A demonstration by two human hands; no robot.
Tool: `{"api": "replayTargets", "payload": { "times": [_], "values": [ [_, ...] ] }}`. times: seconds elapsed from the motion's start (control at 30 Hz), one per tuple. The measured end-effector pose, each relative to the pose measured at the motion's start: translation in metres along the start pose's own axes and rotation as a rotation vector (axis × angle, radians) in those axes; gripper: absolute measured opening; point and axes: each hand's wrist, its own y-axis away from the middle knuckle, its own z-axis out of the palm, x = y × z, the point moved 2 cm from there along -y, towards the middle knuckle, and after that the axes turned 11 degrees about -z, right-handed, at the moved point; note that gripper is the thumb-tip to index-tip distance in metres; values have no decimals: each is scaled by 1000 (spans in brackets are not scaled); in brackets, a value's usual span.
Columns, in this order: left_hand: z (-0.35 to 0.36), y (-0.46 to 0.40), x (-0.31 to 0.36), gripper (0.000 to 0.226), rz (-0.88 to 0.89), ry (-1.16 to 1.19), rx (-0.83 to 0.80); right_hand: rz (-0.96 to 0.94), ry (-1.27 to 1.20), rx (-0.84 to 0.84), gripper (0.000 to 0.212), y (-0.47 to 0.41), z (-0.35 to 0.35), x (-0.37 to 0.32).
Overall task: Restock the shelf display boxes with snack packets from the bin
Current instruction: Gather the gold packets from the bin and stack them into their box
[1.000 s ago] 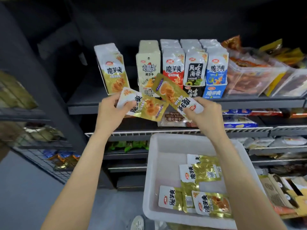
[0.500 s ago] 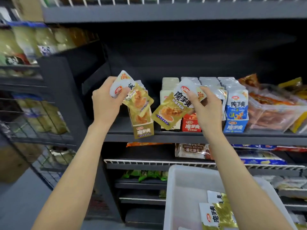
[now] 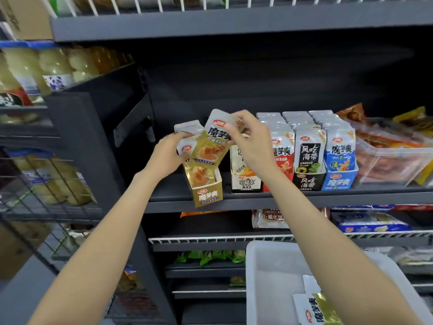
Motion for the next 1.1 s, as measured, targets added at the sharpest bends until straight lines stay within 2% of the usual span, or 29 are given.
{"api": "replayTargets", "payload": {
  "times": [0.1,0.23,0.3,0.4,0.47,0.53,0.63,0.7,0.77,0.83,0.93,1.03,1.1],
  "values": [
    [0,9,-8,41,-51,79,120,-32,167,-128,11,-9,23,8],
    [3,20,-9,42,-95,187,140,19,392,-268,27,-7,53,28],
    [3,27,-5,45,-111,169,176,30,390,-243,33,2,57,31],
    [2,50,7,42,-100,169,319,-94,335,-78,27,28,45,23],
    [8,74,19,33,-23,220,430,-136,319,-29,22,54,32,16],
    [20,101,33,22,111,257,528,-119,306,-52,22,84,14,10],
    [48,142,51,19,288,266,574,-29,267,-220,23,135,-16,13],
    [72,167,61,22,356,243,477,69,274,-398,19,173,-39,27],
    [99,187,70,20,398,227,285,208,324,-565,17,212,-65,46],
    [127,203,77,18,399,184,37,354,342,-679,17,250,-93,64],
    [172,221,85,32,245,5,-397,517,414,-788,20,294,-131,87],
    [212,235,91,49,152,-165,-665,555,585,-951,35,321,-154,108],
    [235,243,97,59,171,-306,-792,535,630,-1044,45,331,-161,117]
  ]
}}
